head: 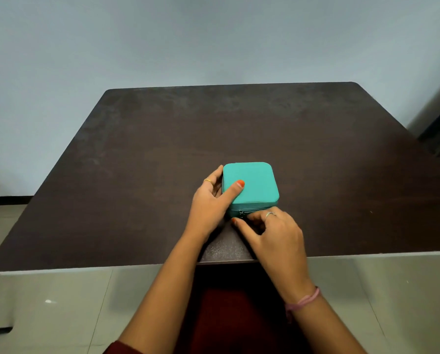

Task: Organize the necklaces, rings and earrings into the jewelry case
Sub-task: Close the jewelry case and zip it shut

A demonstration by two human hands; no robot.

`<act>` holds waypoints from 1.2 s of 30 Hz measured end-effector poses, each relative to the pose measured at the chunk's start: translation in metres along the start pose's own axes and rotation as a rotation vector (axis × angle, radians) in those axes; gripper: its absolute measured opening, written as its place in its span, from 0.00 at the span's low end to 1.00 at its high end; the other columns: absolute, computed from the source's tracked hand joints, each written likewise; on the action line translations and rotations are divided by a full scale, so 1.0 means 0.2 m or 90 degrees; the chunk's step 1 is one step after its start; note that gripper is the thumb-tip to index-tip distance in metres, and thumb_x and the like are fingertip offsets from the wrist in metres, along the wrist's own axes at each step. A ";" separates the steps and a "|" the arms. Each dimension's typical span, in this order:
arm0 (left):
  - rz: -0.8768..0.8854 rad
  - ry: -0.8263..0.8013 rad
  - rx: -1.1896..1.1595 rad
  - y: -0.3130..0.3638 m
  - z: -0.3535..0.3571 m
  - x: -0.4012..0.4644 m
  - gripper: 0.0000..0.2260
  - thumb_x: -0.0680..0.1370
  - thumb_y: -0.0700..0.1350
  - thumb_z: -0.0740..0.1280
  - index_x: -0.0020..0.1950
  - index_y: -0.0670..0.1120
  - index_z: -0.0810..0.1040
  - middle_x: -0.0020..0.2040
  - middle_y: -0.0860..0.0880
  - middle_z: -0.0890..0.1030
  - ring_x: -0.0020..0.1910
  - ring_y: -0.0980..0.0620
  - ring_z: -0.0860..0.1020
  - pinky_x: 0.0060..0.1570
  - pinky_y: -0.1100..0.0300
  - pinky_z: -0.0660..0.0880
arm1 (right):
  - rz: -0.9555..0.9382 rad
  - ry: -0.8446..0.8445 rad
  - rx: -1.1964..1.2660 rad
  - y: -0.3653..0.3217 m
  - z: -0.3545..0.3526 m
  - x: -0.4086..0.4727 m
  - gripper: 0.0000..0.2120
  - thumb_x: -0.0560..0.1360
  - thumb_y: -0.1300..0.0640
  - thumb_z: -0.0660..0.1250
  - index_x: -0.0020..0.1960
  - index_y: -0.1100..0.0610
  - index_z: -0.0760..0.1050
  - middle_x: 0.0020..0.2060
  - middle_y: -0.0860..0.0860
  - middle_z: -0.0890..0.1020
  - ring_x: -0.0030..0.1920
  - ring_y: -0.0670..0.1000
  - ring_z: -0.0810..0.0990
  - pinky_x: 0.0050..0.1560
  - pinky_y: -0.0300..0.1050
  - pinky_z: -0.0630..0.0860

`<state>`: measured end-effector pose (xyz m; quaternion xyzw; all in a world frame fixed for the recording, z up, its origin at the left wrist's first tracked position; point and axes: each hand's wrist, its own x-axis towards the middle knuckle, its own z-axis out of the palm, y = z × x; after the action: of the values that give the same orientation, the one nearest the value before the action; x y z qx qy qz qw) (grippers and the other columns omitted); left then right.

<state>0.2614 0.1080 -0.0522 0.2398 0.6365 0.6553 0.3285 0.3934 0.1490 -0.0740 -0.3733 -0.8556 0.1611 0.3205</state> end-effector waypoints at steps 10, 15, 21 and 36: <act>0.024 -0.004 0.106 0.01 -0.02 0.00 0.30 0.75 0.45 0.71 0.74 0.46 0.64 0.72 0.52 0.69 0.65 0.60 0.72 0.62 0.64 0.72 | 0.045 -0.064 0.012 0.09 -0.13 0.06 0.05 0.71 0.52 0.73 0.38 0.52 0.81 0.35 0.46 0.80 0.33 0.48 0.78 0.36 0.43 0.75; 0.024 -0.008 0.125 0.01 -0.02 0.00 0.30 0.75 0.45 0.71 0.75 0.46 0.63 0.73 0.53 0.68 0.64 0.61 0.71 0.58 0.72 0.70 | 0.085 -0.220 -0.028 0.23 -0.26 0.21 0.04 0.73 0.49 0.71 0.43 0.48 0.82 0.36 0.42 0.81 0.37 0.44 0.77 0.41 0.39 0.71; 0.015 -0.023 0.145 0.01 -0.03 0.00 0.31 0.75 0.46 0.71 0.75 0.47 0.62 0.72 0.53 0.68 0.65 0.60 0.71 0.64 0.64 0.70 | 0.011 -0.252 -0.055 0.29 -0.20 0.51 0.04 0.74 0.53 0.70 0.46 0.50 0.84 0.43 0.46 0.85 0.46 0.48 0.81 0.53 0.46 0.76; -0.002 -0.032 0.150 0.01 -0.04 0.01 0.32 0.75 0.49 0.71 0.75 0.50 0.62 0.72 0.53 0.69 0.66 0.59 0.72 0.63 0.62 0.72 | -0.139 -0.406 -0.053 0.26 -0.09 0.83 0.09 0.75 0.57 0.68 0.55 0.53 0.82 0.48 0.47 0.83 0.45 0.43 0.79 0.51 0.37 0.74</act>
<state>0.2547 0.1043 -0.0516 0.2924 0.7009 0.5692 0.3151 0.3484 0.3070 -0.0160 -0.2233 -0.9534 0.1997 0.0365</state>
